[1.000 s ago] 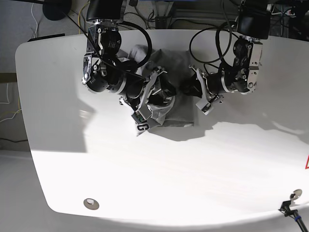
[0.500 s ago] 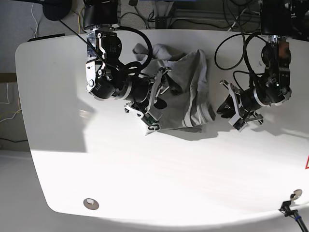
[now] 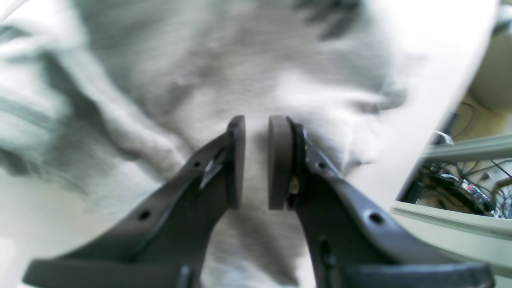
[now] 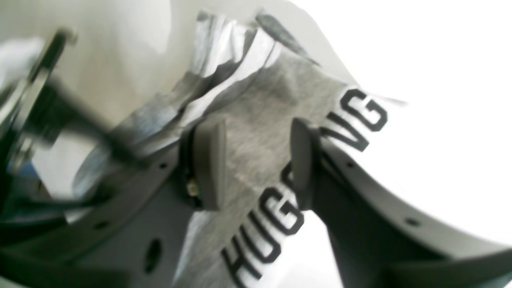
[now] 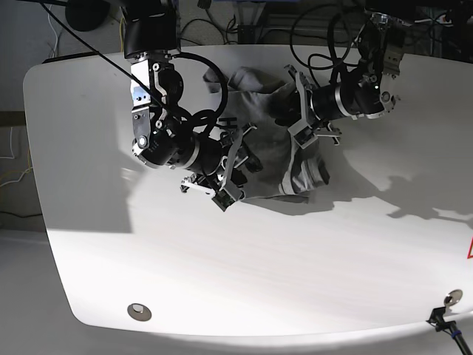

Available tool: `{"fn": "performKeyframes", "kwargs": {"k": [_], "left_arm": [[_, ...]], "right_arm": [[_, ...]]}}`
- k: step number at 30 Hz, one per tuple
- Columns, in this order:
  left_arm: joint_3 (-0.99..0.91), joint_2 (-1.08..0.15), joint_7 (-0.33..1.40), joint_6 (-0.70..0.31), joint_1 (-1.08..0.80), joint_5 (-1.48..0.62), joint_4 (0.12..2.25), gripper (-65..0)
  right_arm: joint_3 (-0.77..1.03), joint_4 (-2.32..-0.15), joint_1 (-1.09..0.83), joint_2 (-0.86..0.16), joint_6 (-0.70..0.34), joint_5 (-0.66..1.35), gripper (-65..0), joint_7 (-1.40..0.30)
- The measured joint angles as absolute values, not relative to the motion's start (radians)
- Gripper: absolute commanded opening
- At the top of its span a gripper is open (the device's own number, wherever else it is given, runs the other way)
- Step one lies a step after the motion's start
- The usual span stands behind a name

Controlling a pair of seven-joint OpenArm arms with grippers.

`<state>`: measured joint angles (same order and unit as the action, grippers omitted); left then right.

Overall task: Fold the T-shirt properly
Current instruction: 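Fold the lifted ends inward toward each other with both grippers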

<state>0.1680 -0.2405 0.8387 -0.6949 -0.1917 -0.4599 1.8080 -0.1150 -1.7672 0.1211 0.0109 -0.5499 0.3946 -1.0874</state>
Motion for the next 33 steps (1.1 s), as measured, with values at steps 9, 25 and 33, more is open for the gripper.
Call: {"fn": "performKeyframes", "kwargs": {"k": [9, 25, 33], "left_arm": [[0.302, -0.245, 0.838, -0.696, -0.219, -0.456, 1.845, -56.6], [0.191, -0.312, 0.833, -0.697, -0.145, -0.456, 1.665, -56.6], [0.195, -0.343, 0.803, -0.704, 0.064, -0.464, 1.429, -56.6]], "right_arm": [[-0.118, -1.576, 0.193, 0.012, -0.549, 0.391, -62.2, -0.931], [-0.200, -1.209, 0.180, -0.134, -0.546, 0.420, -62.4, -0.495], [-0.195, -1.394, 0.019, -0.161, -0.533, 0.414, -62.5, -0.500]]}}
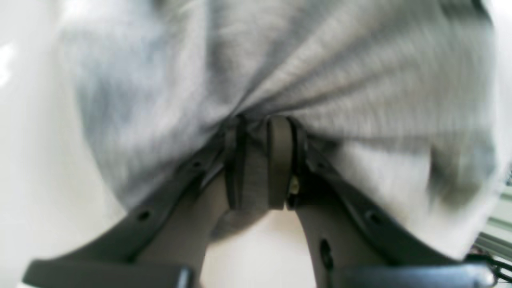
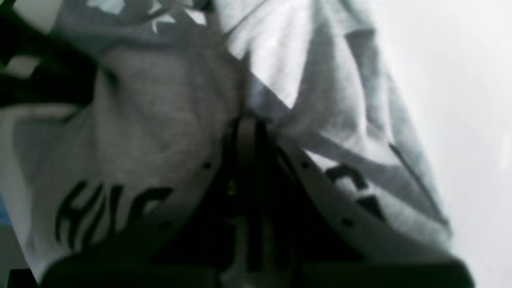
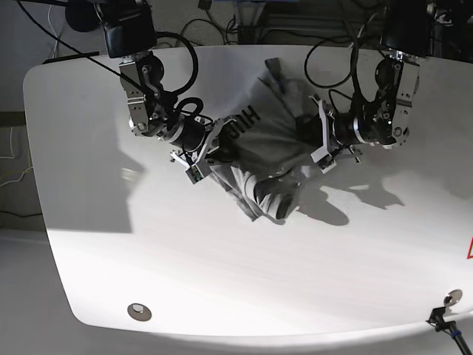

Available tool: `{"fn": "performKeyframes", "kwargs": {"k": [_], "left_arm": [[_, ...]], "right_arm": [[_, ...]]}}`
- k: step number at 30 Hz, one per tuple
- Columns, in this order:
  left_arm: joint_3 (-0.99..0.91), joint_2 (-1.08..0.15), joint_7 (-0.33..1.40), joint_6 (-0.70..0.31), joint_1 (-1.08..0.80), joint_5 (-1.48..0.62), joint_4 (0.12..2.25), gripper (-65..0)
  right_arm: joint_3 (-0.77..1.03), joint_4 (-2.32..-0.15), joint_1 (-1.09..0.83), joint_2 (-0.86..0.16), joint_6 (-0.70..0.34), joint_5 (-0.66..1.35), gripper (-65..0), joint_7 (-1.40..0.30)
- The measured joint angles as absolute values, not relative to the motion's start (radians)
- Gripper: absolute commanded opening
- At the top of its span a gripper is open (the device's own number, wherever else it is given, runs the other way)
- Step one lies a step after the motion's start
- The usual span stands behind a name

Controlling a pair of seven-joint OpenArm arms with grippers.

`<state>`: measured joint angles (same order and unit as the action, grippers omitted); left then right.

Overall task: Fold the T-shirt properly
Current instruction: 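Fold the lifted ends inward toward each other with both grippers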

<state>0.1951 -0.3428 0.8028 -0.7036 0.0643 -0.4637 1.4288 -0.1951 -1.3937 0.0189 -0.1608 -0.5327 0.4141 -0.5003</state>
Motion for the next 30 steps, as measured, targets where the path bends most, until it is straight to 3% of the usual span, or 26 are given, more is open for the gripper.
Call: {"fn": "performKeyframes", "kwargs": {"k": [6, 11, 15, 24, 30], "left_arm": [[0.190, -0.350, 0.770, -0.696, 0.165, -0.454, 1.377, -56.6], [0.185, -0.367, 0.765, -0.694, 0.136, -0.459, 1.546, -56.6], [0.186, -0.368, 0.770, -0.696, 0.012, -0.456, 1.700, -56.6], [0.189, -0.344, 0.769, -0.697, -0.178, -0.450, 1.788, -56.6], [0.190, -0.346, 0.759, -0.698, -0.143, -0.461, 1.631, -56.6]], "right_arm": [[-0.202, -1.496, -0.055, -0.153, -0.488, 0.403, -62.5, -0.529], [-0.200, -1.589, -0.025, -0.160, -0.482, 0.393, -62.4, -0.563], [-0.198, -1.618, 0.052, -0.157, -0.482, 0.396, -62.4, -0.614], [-0.204, -1.462, 0.105, -0.155, -0.481, 0.393, -62.2, -0.580], [-0.203, -1.338, 0.096, -0.159, -0.480, 0.394, -62.4, -0.493]]}}
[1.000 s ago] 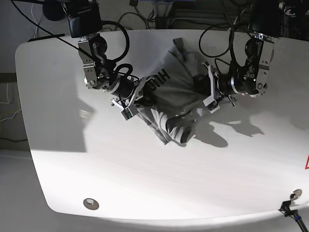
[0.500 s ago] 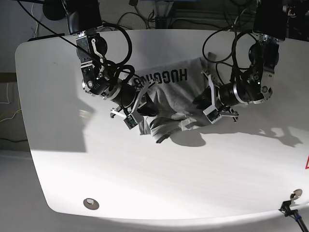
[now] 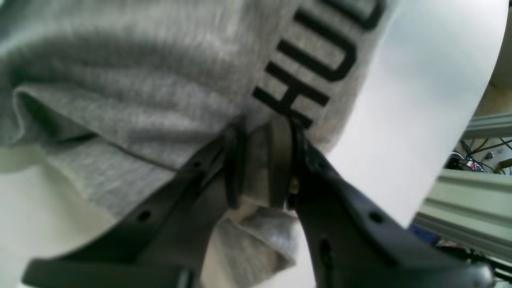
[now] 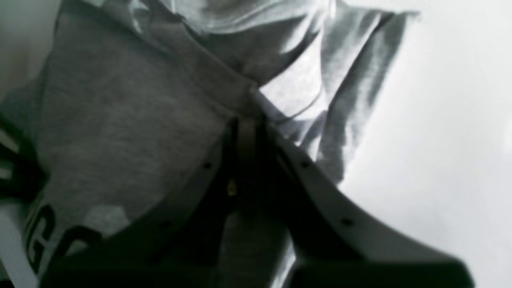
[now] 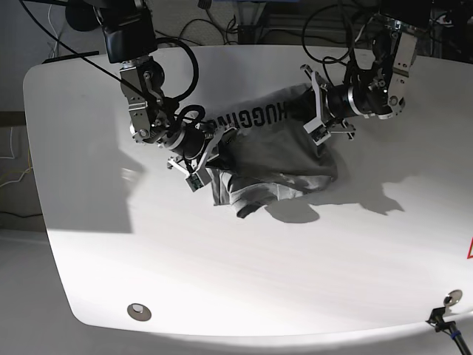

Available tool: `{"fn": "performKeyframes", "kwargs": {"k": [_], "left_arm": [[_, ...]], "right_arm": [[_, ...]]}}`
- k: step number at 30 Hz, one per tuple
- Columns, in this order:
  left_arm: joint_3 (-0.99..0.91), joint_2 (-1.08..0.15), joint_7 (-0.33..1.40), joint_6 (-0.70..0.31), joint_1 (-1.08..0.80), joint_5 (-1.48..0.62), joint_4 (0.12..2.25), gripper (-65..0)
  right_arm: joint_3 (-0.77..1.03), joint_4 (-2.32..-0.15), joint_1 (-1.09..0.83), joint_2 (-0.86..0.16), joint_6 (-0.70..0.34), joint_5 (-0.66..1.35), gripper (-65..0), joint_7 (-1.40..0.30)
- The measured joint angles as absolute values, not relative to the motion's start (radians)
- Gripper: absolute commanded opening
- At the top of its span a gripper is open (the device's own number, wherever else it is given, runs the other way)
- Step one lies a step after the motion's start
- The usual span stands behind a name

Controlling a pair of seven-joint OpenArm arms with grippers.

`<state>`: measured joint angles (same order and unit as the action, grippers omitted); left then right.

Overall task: Fold the T-shirt properly
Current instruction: 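Fold the lifted ends inward toward each other with both grippers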

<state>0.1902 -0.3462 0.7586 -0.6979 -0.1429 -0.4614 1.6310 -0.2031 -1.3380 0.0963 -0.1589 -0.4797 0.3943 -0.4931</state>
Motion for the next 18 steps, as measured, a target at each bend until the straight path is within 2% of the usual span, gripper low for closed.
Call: {"fn": "performKeyframes", "kwargs": {"k": [7, 10, 14, 18], "left_arm": [[0.190, -0.345, 0.694, -0.715, -0.008, -0.498, 1.434, -56.6], [0.192, -0.370, 0.664, -0.712, 0.003, -0.498, 1.421, -56.6], [0.190, -0.371, 0.705, -0.702, -0.013, -0.467, 1.496, -56.6], [0.141, -0.373, 0.714, -0.697, -0.104, -0.458, 1.636, -56.6]], "right_arm": [[-0.179, -1.339, 0.057, -0.200, -0.490, 0.407, -62.5, -0.449], [-0.142, -1.339, 0.044, -0.202, -0.497, 0.418, -62.5, -0.450], [-0.139, -1.362, 0.046, -0.203, -0.495, 0.410, -62.5, -0.475], [-0.135, -1.507, 0.044, -0.204, -0.482, 0.399, -62.5, -0.548]]}}
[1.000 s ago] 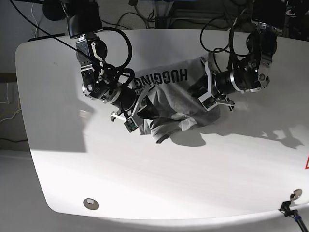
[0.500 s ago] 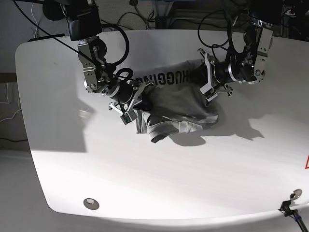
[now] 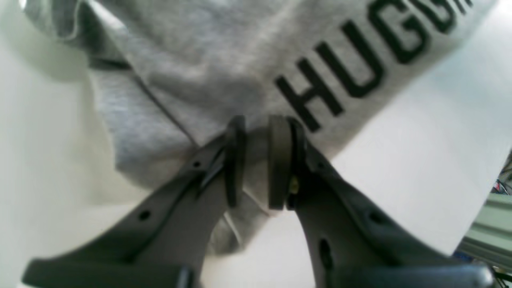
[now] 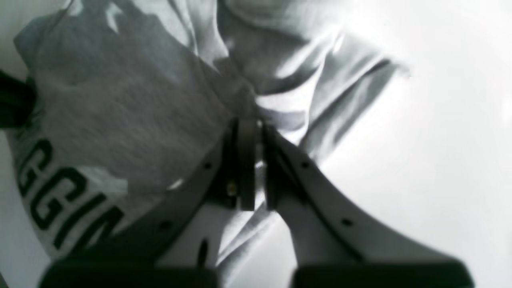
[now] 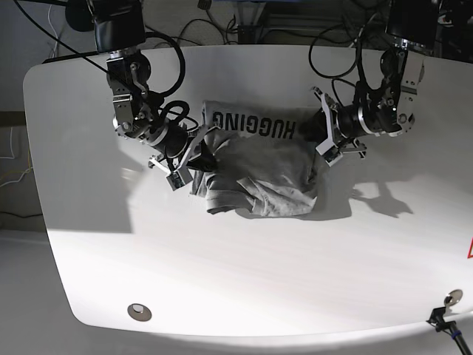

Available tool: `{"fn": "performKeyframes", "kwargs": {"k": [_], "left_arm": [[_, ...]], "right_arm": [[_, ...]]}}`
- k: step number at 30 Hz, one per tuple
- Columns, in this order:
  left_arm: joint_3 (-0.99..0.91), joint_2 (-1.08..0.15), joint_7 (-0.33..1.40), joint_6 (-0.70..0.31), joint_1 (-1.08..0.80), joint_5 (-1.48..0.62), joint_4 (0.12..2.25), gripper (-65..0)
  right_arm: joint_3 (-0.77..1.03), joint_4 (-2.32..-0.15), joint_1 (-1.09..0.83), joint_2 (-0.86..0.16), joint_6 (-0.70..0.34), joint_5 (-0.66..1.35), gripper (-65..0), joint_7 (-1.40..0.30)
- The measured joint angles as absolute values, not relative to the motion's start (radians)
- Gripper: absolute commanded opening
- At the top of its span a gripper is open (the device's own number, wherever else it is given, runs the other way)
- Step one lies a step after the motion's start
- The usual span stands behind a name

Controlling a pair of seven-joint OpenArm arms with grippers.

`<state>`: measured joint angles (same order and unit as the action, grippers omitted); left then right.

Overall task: Fold the T-shirt properly
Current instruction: 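Fold the lifted ends inward toward each other with both grippers, then tuck the shirt edges under and open both grippers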

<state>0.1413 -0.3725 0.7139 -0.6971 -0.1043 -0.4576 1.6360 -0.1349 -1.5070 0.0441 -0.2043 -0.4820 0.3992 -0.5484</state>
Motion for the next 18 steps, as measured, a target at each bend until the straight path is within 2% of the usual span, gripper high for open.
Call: {"fn": "performKeyframes", "kwargs": {"k": [4, 8, 18], "left_arm": [[0.105, -0.374, 0.749, -0.696, -0.168, -0.459, 1.734, -56.6], [0.105, -0.369, 0.785, -0.696, -0.198, -0.459, 1.769, -56.6], [0.109, -0.368, 0.784, -0.697, -0.233, -0.465, 1.648, -56.6]], "right_arm": [[-0.134, -1.553, 0.085, -0.136, -0.479, 0.396, -62.5, -0.588], [-0.140, -1.425, 0.138, -0.086, -0.479, 0.393, -62.5, -0.582], [-0.142, -1.150, 0.202, -0.100, -0.498, 0.402, -62.4, -0.439]]}}
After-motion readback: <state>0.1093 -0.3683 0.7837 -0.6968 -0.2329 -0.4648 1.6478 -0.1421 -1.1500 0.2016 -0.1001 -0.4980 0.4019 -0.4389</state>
